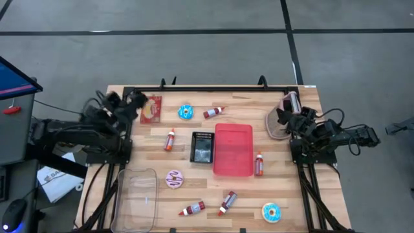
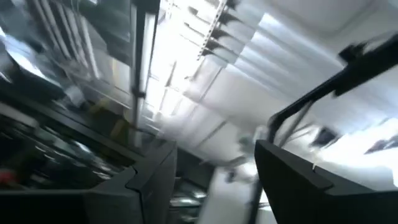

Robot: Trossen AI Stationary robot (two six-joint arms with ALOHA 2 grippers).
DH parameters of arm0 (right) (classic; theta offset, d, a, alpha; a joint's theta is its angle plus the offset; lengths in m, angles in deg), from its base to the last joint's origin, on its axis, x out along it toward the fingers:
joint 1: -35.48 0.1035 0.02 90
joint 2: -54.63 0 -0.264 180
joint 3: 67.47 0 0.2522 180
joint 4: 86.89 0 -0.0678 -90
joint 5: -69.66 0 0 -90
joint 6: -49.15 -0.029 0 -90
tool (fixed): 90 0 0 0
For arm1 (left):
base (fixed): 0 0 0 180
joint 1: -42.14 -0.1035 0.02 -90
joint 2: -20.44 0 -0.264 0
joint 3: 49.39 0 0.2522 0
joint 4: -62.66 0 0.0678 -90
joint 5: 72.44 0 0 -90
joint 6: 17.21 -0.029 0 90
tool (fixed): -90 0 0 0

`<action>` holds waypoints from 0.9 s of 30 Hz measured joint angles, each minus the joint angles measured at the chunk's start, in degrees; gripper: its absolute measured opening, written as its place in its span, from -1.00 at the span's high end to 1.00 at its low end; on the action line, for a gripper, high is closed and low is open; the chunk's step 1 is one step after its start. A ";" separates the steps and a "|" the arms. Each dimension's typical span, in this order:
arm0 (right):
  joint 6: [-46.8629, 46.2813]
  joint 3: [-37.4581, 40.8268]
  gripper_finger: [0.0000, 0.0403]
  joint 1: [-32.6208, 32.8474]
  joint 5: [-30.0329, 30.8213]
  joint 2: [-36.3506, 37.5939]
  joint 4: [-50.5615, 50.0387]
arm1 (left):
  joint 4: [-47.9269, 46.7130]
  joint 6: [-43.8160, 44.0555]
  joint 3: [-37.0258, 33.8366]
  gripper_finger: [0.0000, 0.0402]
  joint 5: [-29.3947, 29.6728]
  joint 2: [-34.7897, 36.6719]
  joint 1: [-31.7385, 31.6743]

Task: Pick & Place Food Item
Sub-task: Put the red popcorn bag into the red bin

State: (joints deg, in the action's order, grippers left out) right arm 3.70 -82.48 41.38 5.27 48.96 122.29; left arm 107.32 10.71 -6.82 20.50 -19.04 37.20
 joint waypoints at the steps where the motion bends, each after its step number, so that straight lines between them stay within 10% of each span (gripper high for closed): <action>1: -0.24 -0.01 -0.17 0.06 -0.03 0.00 0.58 | -7.14 -2.96 3.13 -0.04 0.21 0.37 -0.14; 7: -1.37 -0.07 -0.17 0.09 -1.76 0.00 1.00 | -75.35 -21.03 32.89 0.16 16.61 -4.53 0.86; 13: -1.28 -0.07 -0.17 0.09 -4.60 0.00 1.28 | -129.68 -13.37 51.54 0.21 27.75 -17.69 1.10; 18: 0.72 -0.07 -0.17 0.09 -4.61 0.00 3.09 | -142.97 -2.08 47.25 0.11 21.25 -23.34 5.50; 27: 0.98 -0.07 -0.17 0.09 -4.63 0.00 5.55 | -137.33 13.45 29.16 0.06 25.22 -24.14 16.80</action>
State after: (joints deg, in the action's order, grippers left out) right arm 4.68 -82.55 41.46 0.63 48.96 127.84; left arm -30.01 24.16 22.34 45.72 -43.18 54.00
